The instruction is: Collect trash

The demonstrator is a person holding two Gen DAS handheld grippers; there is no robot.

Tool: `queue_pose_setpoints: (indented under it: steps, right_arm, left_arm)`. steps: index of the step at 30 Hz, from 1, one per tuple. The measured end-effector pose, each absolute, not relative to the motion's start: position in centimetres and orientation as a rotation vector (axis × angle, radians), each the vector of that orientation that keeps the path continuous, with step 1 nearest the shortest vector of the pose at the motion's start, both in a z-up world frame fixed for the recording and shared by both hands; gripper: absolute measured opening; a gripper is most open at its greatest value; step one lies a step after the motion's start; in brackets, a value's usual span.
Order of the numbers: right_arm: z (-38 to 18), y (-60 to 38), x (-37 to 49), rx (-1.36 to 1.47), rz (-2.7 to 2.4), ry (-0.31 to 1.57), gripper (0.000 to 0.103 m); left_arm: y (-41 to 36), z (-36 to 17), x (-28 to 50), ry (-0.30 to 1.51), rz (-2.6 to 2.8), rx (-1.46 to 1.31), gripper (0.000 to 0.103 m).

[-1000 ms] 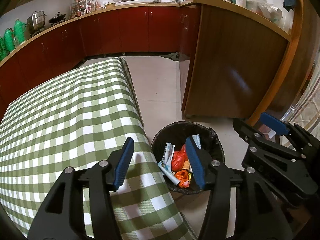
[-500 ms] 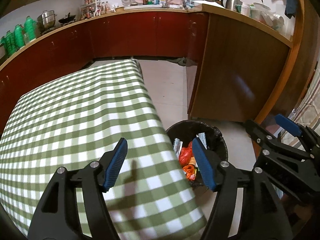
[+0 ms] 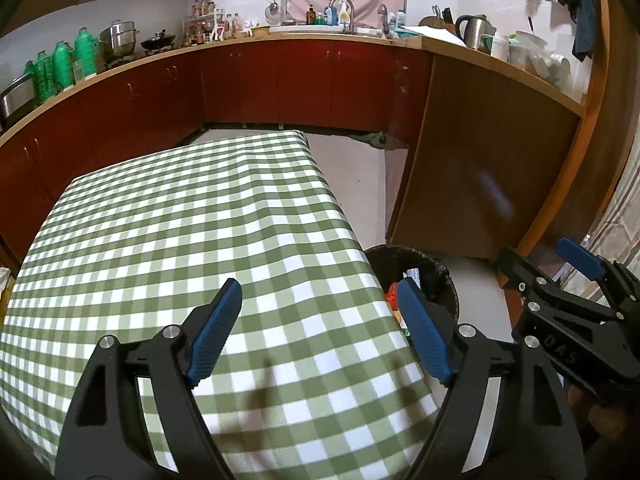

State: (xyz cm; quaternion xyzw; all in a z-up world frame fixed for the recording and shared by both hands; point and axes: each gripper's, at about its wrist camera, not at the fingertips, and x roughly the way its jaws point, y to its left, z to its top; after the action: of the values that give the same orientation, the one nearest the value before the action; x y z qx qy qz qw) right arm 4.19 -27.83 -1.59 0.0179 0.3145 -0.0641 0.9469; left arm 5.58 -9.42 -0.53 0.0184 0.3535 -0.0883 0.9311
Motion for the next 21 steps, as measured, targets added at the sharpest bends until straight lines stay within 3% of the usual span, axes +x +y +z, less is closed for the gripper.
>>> queue_pose_setpoints:
  steps: [21]
  right_arm:
    - [-0.3,-27.0,1.4,0.038,-0.154,0.607,0.08]
  left_arm:
    - [-7.4,0.8,2.7,0.685,-0.167,0.024,0.08]
